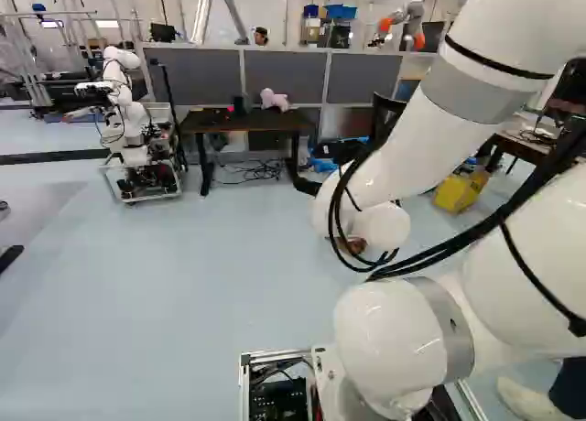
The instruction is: Pick up the bag on the ground and place it on the table
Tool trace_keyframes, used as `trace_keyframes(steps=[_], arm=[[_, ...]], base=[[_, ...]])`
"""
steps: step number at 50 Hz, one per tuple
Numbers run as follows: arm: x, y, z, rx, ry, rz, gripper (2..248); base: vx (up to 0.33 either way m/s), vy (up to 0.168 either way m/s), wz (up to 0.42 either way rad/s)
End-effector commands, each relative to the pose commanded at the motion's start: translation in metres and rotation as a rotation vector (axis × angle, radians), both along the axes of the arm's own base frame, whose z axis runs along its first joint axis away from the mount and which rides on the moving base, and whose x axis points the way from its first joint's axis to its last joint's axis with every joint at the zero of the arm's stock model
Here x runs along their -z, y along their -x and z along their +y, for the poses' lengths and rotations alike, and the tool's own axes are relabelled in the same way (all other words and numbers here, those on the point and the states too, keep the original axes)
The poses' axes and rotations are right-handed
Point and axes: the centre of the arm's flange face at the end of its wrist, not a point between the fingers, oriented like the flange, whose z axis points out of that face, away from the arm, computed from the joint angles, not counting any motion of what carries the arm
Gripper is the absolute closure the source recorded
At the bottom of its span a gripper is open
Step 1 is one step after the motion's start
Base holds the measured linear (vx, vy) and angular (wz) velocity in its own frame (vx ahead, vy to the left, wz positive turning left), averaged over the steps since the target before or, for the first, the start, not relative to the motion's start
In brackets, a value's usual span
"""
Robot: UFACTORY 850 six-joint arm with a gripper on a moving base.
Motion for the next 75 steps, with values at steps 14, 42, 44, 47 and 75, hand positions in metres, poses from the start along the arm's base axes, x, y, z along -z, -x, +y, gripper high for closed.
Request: trace_keyframes(steps=[14, 42, 44, 47, 75], arm=[[0.0, 0.0, 0.0, 0.0, 0.0, 0.0, 3], [0.0, 0.0, 0.0, 0.0, 0.0, 0.0, 3], [0.0, 0.0, 0.0, 0.0, 0.0, 0.0, 3], [0.0, 0.0, 0.0, 0.0, 0.0, 0.0, 3], [0.0, 0.0, 0.0, 0.0, 0.0, 0.0, 3]], base=[[0.0, 0.0, 0.0], [0.011, -0.006, -0.039], [0.036, 0.003, -0.01], [0.047, -0.011, -0.041], [0.145, -0.043, -0.226]])
